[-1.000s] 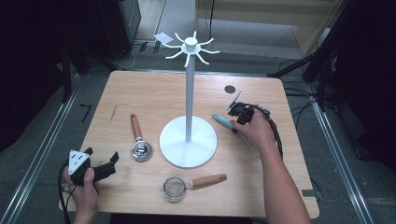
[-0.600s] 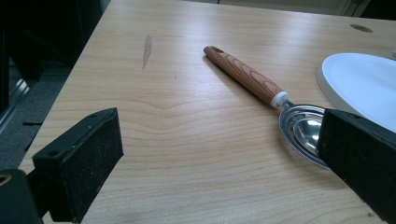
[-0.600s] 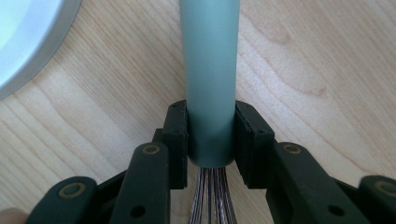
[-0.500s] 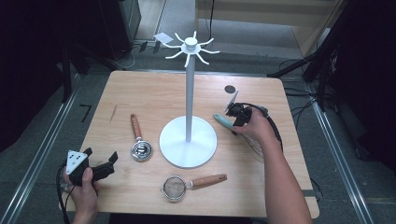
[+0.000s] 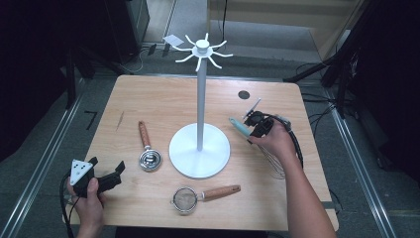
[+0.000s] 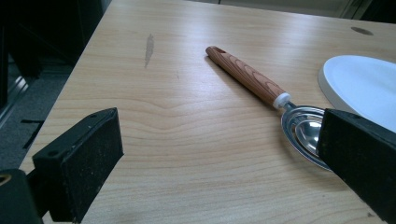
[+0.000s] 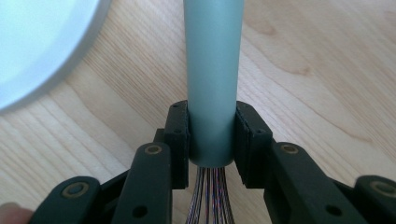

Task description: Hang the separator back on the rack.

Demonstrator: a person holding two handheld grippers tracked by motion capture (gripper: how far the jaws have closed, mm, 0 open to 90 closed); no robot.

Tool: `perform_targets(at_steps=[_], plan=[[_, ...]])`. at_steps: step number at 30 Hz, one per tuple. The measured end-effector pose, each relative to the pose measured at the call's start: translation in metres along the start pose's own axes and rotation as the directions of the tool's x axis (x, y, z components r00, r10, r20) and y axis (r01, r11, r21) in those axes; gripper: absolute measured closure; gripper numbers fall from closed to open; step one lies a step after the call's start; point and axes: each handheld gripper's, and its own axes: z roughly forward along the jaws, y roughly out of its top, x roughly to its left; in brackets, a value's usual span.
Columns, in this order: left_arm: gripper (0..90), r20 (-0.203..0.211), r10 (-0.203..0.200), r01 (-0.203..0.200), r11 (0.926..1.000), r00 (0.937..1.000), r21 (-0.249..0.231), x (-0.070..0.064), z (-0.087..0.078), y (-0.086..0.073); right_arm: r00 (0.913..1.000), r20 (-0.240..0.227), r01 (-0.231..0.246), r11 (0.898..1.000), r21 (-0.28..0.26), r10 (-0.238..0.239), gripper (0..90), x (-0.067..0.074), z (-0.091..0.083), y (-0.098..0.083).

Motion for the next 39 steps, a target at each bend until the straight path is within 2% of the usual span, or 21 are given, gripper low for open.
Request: perform_targets(at_steps=[5, 7, 10, 12, 13, 14, 15, 16, 17, 18, 20, 21, 22, 23, 24, 26, 31, 33, 36, 37, 39], plan=[[0.5, -0.002, -0.003, 0.003, 1.0000, 1.0000, 0.000, 0.000, 0.000, 0.000, 0.9996, -0.006, -0.028, 0.993, -0.115, 0.027, 71.1, 0.000, -0.019, -0.015], [0.5, -0.003, 0.002, -0.002, 1.0000, 1.0000, 0.000, 0.000, 0.000, 0.000, 0.9994, 0.006, -0.033, 0.981, -0.191, 0.035, 71.1, 0.000, -0.030, -0.025], [0.5, -0.005, 0.004, -0.004, 1.0000, 1.0000, -0.001, -0.001, 0.000, 0.000, 0.9990, 0.018, -0.037, 0.972, -0.231, 0.042, 71.1, 0.000, -0.037, -0.031], [0.5, -0.004, 0.006, -0.006, 1.0000, 1.0000, -0.002, -0.002, 0.001, 0.000, 0.9983, 0.014, -0.050, 0.948, -0.314, 0.057, 71.1, 0.003, -0.047, -0.039], [0.5, -0.004, 0.009, -0.009, 1.0000, 1.0000, -0.002, -0.002, 0.001, -0.001, 0.9983, 0.014, -0.050, 0.948, -0.314, 0.057, 71.1, 0.003, -0.047, -0.039], [0.6, -0.006, 0.015, -0.015, 0.9999, 0.9999, 0.002, -0.003, 0.001, 0.000, 0.9981, 0.015, -0.051, 0.937, -0.344, 0.060, 71.1, 0.004, -0.049, -0.041], [0.6, -0.009, 0.021, -0.021, 0.9998, 0.9997, 0.000, -0.003, 0.001, -0.001, 0.9976, 0.010, -0.058, 0.917, -0.396, 0.068, 71.1, 0.007, -0.054, -0.045], [0.6, -0.009, 0.021, -0.021, 0.9998, 0.9997, 0.000, -0.003, 0.001, -0.001, 0.9976, 0.010, -0.058, 0.917, -0.396, 0.068, 71.1, 0.007, -0.054, -0.045], [0.6, -0.007, 0.023, -0.023, 0.9997, 0.9997, 0.000, -0.004, 0.001, -0.001, 0.9972, 0.000, -0.068, 0.904, -0.423, 0.075, 71.1, 0.008, -0.057, -0.047], [0.5, -0.009, 0.025, -0.025, 0.9997, 0.9997, 0.002, -0.004, 0.001, -0.001, 0.9947, -0.039, -0.102, 0.868, -0.487, 0.096, 71.1, 0.009, -0.063, -0.052], [0.6, -0.009, 0.023, -0.023, 0.9997, 0.9997, -0.001, -0.004, 0.001, -0.001, 0.9931, -0.060, -0.117, 0.838, -0.533, 0.100, 71.1, 0.010, -0.067, -0.056], [0.6, -0.009, 0.023, -0.023, 0.9997, 0.9997, -0.001, -0.004, 0.001, -0.001, 0.9931, -0.060, -0.117, 0.838, -0.533, 0.100, 71.1, 0.010, -0.067, -0.056], [0.5, -0.010, 0.023, -0.023, 0.9997, 0.9997, -0.002, -0.004, 0.001, -0.001, 0.9917, -0.081, -0.128, 0.804, -0.581, 0.100, 71.1, 0.013, -0.071, -0.059], [0.6, -0.010, 0.023, -0.023, 0.9997, 0.9997, -0.002, -0.004, 0.001, -0.001, 0.9917, -0.081, -0.128, 0.804, -0.581, 0.100, 71.1, 0.013, -0.071, -0.059], [0.6, -0.010, 0.023, -0.023, 0.9997, 0.9997, -0.002, -0.004, 0.000, -0.001, 0.9907, -0.092, -0.136, 0.787, -0.602, 0.100, 71.1, 0.015, -0.073, -0.060], [0.5, -0.009, 0.027, -0.027, 0.9996, 0.9996, -0.002, -0.004, 0.000, -0.001, 0.9889, -0.116, -0.146, 0.737, -0.660, 0.092, 71.1, 0.022, -0.078, -0.063], [0.5, -0.018, 0.029, -0.029, 0.9996, 0.9994, -0.005, -0.005, 0.000, -0.002, 0.9864, -0.149, -0.157, 0.676, -0.720, 0.070, 71.1, 0.032, -0.085, -0.066], [0.5, -0.017, 0.033, -0.033, 0.9994, 0.9993, -0.005, -0.006, 0.000, -0.002, 0.9863, -0.151, -0.156, 0.667, -0.729, 0.065, 71.1, 0.034, -0.086, -0.067], [0.6, -0.020, 0.056, -0.056, 0.9984, 0.9982, -0.004, -0.009, 0.001, -0.002, 0.9877, -0.143, -0.152, 0.624, -0.766, 0.064, 71.0, 0.042, -0.092, -0.068], [0.5, -0.020, 0.056, -0.056, 0.9984, 0.9982, -0.004, -0.009, 0.001, -0.002, 0.9877, -0.143, -0.152, 0.624, -0.766, 0.064, 71.0, 0.042, -0.092, -0.068], [0.5, -0.022, 0.057, -0.057, 0.9984, 0.9981, 0.000, -0.010, 0.001, -0.002, 0.9858, -0.160, -0.159, 0.587, -0.794, 0.051, 71.0, 0.048, -0.096, -0.068]])
